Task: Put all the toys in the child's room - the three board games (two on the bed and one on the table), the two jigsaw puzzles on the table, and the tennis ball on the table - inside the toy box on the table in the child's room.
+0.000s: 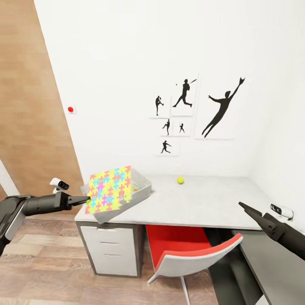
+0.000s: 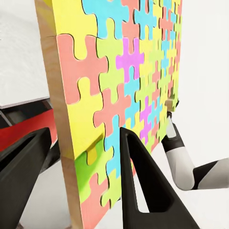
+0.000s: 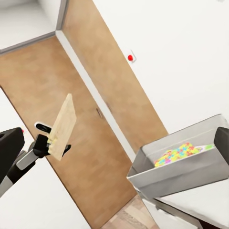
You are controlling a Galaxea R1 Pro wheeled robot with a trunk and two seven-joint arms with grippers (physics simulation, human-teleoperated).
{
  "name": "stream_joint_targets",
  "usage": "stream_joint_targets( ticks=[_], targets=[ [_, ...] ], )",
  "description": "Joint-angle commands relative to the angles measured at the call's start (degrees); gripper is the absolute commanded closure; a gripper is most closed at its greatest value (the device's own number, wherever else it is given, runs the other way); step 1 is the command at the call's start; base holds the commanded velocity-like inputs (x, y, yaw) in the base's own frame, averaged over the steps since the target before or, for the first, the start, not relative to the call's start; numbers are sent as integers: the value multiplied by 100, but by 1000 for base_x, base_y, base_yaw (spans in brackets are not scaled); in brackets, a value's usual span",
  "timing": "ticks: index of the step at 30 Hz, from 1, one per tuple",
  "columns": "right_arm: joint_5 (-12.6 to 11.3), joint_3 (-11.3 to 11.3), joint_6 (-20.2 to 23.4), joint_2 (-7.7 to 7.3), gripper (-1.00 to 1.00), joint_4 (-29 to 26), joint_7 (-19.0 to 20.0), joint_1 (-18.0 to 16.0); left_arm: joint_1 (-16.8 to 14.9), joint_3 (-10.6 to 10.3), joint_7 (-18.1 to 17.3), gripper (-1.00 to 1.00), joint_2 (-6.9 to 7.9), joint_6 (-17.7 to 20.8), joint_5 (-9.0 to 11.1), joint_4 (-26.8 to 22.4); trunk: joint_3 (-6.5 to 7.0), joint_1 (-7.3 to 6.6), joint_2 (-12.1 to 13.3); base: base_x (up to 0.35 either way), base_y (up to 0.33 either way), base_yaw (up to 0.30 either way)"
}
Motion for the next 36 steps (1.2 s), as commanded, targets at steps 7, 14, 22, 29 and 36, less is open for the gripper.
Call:
stream_joint_targets(
  ticks=[7, 14, 22, 29, 36],
  targets=[
    [-13, 0, 54, 0, -100, -2, -7, -5, 15, 129, -21, 100, 29, 31, 1, 2, -2, 5, -13, 129, 215, 9],
    [-13, 0, 65, 0, -100, -2, -22, -5, 57, 261, -21, 100, 42, 28, 0, 9, 18, 5, -13, 164, 270, 1],
    [-12, 5, 82, 0, -100, 0, -26, -5, 92, 283, -21, 100, 74, 24, 4, 9, 20, 5, -13, 169, 291, 0],
    [-8, 3, 78, 0, -100, 10, -27, -5, 94, 285, -21, 100, 78, -4, -3, 9, 20, 5, -13, 169, 293, 0],
    [-4, 6, 117, 0, -100, 23, -36, -5, 94, 285, -21, 100, 75, -30, -11, 9, 9, 5, -13, 186, 240, -121]
  ],
)
